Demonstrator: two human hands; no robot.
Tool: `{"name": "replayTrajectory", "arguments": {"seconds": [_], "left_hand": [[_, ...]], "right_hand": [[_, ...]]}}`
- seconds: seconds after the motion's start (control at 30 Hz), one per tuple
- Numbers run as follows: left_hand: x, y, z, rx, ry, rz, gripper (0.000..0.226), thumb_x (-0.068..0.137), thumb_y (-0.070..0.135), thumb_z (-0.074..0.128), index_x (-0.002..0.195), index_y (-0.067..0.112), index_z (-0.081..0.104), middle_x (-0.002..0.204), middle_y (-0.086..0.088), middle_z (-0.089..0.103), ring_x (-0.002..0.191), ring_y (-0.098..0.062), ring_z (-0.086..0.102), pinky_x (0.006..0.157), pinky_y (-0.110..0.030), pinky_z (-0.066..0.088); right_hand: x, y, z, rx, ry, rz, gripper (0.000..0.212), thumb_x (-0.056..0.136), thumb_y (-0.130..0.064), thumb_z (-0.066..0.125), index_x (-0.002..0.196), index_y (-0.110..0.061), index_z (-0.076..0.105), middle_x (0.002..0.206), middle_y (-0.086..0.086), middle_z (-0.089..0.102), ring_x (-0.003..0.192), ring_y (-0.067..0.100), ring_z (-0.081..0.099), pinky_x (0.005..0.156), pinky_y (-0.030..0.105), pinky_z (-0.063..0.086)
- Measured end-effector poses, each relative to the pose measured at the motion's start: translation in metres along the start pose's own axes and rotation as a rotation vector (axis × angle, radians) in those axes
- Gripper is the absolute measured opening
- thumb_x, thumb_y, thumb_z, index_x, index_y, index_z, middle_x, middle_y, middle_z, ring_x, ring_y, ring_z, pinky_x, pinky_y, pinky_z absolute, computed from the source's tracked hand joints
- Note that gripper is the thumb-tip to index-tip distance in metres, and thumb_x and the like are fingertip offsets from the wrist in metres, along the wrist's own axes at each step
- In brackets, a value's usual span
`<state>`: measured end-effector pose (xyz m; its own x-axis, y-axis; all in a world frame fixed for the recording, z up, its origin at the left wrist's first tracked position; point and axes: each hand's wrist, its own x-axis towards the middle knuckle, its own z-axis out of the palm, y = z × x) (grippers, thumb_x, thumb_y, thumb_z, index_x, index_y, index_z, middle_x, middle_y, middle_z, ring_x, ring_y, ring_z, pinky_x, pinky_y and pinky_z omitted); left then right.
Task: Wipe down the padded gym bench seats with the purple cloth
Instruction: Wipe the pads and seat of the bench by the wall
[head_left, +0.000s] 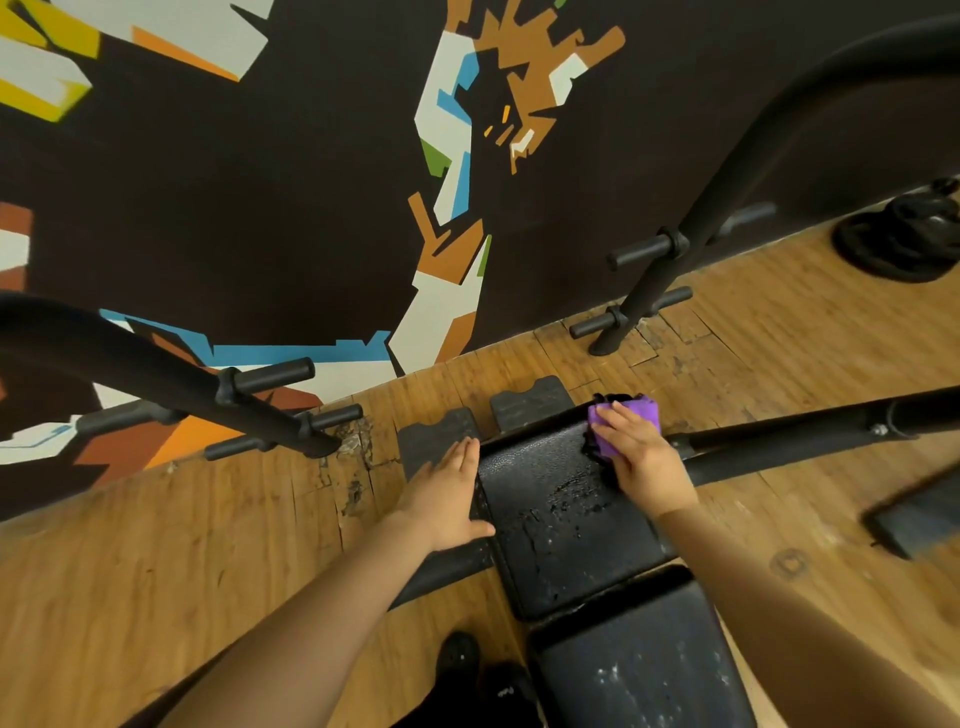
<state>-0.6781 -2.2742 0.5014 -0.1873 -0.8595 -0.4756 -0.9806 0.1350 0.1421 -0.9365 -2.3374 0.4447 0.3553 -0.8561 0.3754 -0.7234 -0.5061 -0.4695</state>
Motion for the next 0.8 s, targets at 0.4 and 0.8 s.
{"name": "replayTrajectory", "arguments": {"seconds": [0.4, 0.8], "left_hand": [[-0.001, -0.001, -0.003, -0.015, -0.044, -0.009, 0.114, 0.084, 0.049, 0.066, 0.149, 0.008, -0.019, 0.159, -0.007, -0.017, 0.147, -0.02, -0.009, 0.12, -0.042, 0.01], [-0.012, -0.007, 0.006, -0.171, 0.056, -0.017, 0.105, 0.088, 0.038, 0.064, 0.15, 0.014, -0.017, 0.159, 0.001, -0.017, 0.146, -0.013, -0.014, 0.119, -0.036, 0.011]], "right_hand": [[-0.014, -0.01, 0.02, 0.121, 0.065, 0.281, 0.051, 0.078, 0.006, 0.069, 0.126, -0.004, 0.057, 0.141, 0.014, 0.044, 0.134, 0.029, 0.031, 0.109, 0.056, 0.025], [0.005, -0.078, 0.038, 0.132, -0.006, -0.023, 0.049, 0.071, 0.013, 0.069, 0.117, -0.004, 0.063, 0.128, 0.013, 0.058, 0.124, 0.035, 0.048, 0.102, 0.052, 0.031]]}}
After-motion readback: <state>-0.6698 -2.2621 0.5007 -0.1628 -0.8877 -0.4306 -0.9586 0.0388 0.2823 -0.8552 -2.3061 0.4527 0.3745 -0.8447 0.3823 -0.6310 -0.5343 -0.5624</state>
